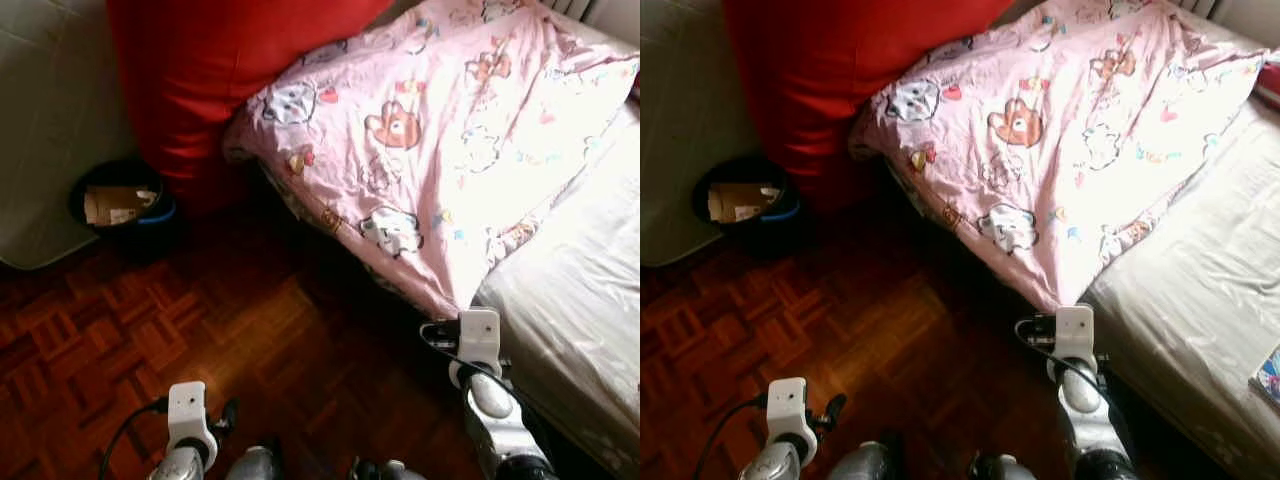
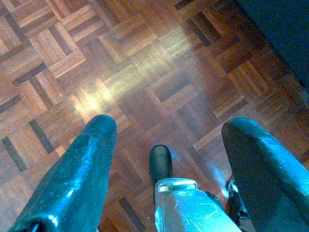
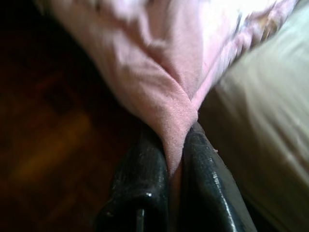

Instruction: Clean up the room

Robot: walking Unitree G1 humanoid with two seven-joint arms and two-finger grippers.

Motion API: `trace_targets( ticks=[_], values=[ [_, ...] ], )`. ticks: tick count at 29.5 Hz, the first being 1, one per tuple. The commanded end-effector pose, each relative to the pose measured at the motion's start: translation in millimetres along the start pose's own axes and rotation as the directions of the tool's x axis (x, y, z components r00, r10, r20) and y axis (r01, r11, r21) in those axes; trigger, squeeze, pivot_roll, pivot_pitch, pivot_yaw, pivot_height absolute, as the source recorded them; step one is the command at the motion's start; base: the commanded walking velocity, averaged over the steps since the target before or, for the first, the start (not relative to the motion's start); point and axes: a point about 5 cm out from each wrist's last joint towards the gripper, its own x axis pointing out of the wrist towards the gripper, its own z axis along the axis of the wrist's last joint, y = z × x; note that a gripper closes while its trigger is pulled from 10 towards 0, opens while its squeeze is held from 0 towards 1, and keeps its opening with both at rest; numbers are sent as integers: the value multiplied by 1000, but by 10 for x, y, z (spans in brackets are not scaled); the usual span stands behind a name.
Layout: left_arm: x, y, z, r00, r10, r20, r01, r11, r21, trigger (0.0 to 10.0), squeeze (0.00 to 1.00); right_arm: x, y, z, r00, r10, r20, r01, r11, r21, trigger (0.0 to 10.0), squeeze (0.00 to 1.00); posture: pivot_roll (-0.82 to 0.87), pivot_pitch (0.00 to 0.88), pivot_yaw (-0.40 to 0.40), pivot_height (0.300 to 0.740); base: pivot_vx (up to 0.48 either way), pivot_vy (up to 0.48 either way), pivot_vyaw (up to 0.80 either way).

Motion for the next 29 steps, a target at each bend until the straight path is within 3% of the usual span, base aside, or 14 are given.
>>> trace_targets(
  ticks=[1,12,13,14,15,29],
  values=[
    [-60,34,-143,998,3,-58,-2,1000,15,10000,0,-84,-38,-259,994,-7,-107,5,1000,-20,10000,0,61,232,-13,740,0,0,0],
    [-60,31,-149,998,-1,-65,2,1000,18,10000,0,-299,-3,-740,947,37,-318,-59,997,-57,10000,0,66,222,-12,740,0,0,0],
    [-60,33,-148,998,-1,-65,3,1000,19,10000,0,-315,18,-765,945,51,-324,-70,996,-46,10000,427,64,219,-11,740,0,0,0],
    [-59,34,-148,998,-1,-65,2,1000,19,10000,0,-320,28,-771,944,58,-325,-76,996,-43,10000,627,64,219,-11,740,0,0,0],
    [-59,34,-148,998,-1,-66,2,1000,20,10000,0,-322,38,-776,943,64,-326,-82,996,-42,10000,690,63,218,-11,740,0,0,0],
    [-54,28,-147,997,-3,-71,5,1000,27,10000,0,-272,21,-691,959,31,-283,-45,998,-45,10000,753,67,212,-12,740,0,0,0]
  ],
)
